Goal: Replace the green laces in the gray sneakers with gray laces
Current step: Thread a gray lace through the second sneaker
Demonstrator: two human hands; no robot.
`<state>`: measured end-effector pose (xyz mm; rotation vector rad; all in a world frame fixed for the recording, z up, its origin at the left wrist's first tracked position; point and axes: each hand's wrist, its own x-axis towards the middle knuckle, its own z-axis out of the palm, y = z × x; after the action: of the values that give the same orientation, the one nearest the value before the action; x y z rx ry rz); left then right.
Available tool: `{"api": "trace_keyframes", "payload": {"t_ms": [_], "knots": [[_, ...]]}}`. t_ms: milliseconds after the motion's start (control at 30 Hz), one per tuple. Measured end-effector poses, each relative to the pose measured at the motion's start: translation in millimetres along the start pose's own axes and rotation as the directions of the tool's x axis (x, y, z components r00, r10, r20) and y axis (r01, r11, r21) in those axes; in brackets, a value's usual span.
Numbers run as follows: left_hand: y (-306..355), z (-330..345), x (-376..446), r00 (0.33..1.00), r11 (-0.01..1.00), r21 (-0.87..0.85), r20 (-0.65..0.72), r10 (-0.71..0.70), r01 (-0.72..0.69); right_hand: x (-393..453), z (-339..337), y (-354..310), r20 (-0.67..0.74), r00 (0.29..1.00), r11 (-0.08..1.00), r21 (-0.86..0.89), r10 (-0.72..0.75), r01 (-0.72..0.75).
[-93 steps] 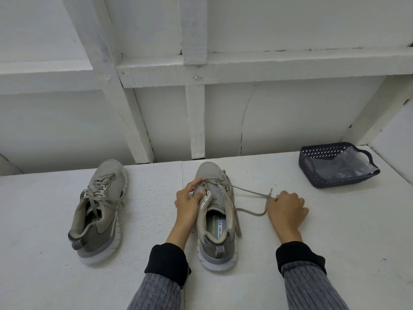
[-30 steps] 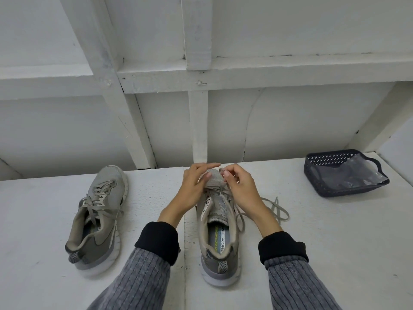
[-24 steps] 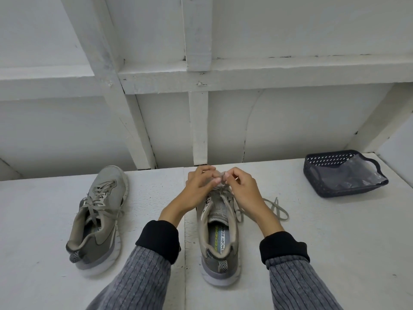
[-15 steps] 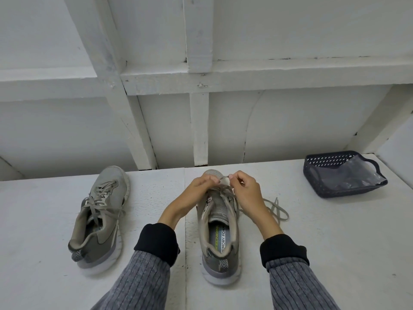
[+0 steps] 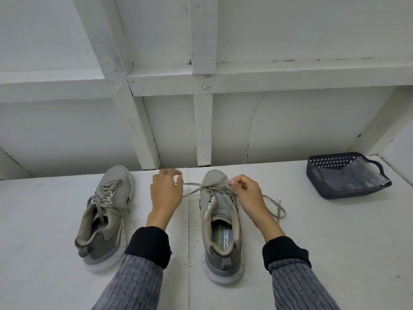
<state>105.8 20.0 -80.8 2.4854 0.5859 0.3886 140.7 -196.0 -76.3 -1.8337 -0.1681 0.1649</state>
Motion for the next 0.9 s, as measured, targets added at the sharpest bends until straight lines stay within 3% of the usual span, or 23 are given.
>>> {"api": "trace_keyframes", "payload": {"t_ms": [100,167,267,400,467,600,633,733,800,900], "knots": [[18.8,9.7,-7.7,0.947,0.929,-0.300,0.165,0.277,-0.219,0.8,0.8,-4.8,0.057,0.998,0.999,-0.037,-0.034,0.036],[37.1,13.4,-15.5,0.875,0.856,-0.492,0.333,0.351,-0.156,1.3,1.4,-5.9,0.062,0.997,0.998,-0.045,-0.047,0.050],[50.0,18.3,-19.2,0.806,0.832,-0.533,0.421,0.416,-0.151,1.0,0.8,-5.2,0.040,0.998,0.998,-0.031,-0.049,0.050],[44.4,15.3,-17.3,0.821,0.772,-0.636,0.442,0.362,0.003,1.9,-1.8,2.2,-0.029,1.000,1.000,-0.019,0.002,-0.002],[39.6,8.5,-12.8,0.866,0.704,-0.705,0.402,0.296,0.087,2.9,-4.2,12.5,-0.106,0.992,0.997,0.026,0.074,-0.072],[24.5,-11.6,3.5,0.951,0.440,-0.866,0.301,0.074,0.239,3.5,-10.7,34.1,-0.252,0.942,0.975,0.071,0.222,-0.211],[20.7,-16.6,5.0,0.956,0.442,-0.869,0.283,0.078,0.221,2.7,-11.5,35.9,-0.272,0.935,0.974,0.041,0.227,-0.225],[19.9,-23.8,-0.7,0.940,0.652,-0.753,0.278,0.196,0.087,-1.1,-10.1,24.0,-0.293,0.954,0.991,-0.087,0.069,-0.098],[31.2,-24.8,-7.9,0.909,0.736,-0.677,0.315,0.272,0.015,-3.1,-2.6,3.1,-0.187,0.981,0.995,-0.092,-0.061,0.044],[45.9,-20.5,-15.3,0.866,0.737,-0.676,0.357,0.349,-0.018,-6.2,13.9,-25.4,0.063,0.991,0.993,0.021,-0.117,0.116]]}}
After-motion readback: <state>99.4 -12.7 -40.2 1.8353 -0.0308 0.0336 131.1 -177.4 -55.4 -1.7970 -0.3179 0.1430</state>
